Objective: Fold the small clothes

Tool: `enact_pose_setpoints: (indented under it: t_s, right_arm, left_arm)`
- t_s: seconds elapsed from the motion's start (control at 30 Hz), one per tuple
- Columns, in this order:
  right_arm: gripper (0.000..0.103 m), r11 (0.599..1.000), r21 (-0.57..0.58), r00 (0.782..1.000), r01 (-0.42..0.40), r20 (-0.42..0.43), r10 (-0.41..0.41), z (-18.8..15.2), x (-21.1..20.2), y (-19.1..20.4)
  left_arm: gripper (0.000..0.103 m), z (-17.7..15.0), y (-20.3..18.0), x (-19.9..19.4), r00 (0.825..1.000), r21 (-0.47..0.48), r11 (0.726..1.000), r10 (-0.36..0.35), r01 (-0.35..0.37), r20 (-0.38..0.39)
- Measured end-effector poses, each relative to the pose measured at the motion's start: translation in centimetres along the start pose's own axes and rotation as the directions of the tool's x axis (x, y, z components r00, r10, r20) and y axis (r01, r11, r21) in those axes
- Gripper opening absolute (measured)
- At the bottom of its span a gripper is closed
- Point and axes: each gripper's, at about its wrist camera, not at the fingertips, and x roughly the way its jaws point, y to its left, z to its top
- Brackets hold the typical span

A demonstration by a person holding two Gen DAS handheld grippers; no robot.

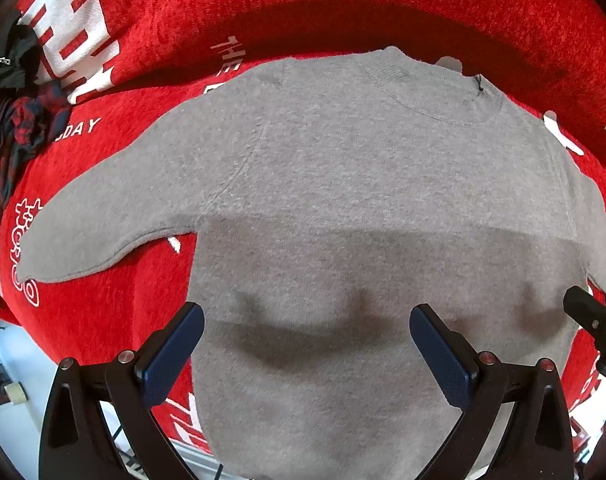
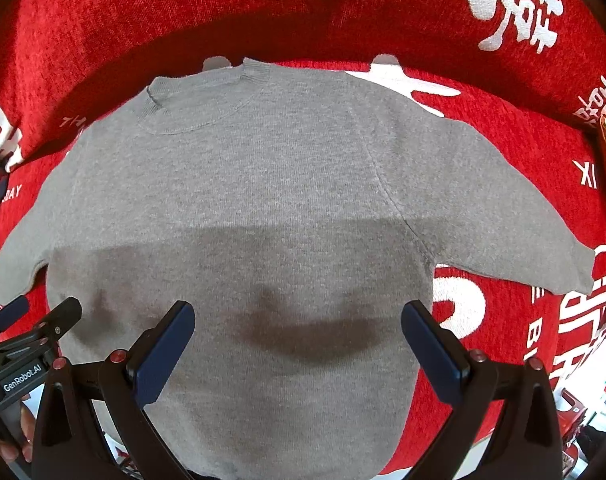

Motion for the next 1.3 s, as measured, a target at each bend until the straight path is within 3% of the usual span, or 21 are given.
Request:
enact_pose_setpoints:
  t_s: [0.17,1.3]
  right_arm:
    - [0.103,1.0,0.0,1.0,0.0,0.0,0.0,0.01,0.0,-0.01]
    - [0.103,1.0,-0.007,1.0,0.012,-0.019,-0.012,-0.5,0.34,0.32]
  left_arm:
    - [0.103,-0.17,0.0,-0.27,0.998,-0.004,0.999,0.034,-0.034,0.046]
    - [0.103,0.23,0.65,-0.05,1.0,-0.009,1.0,-0.011,0.011,-0.002]
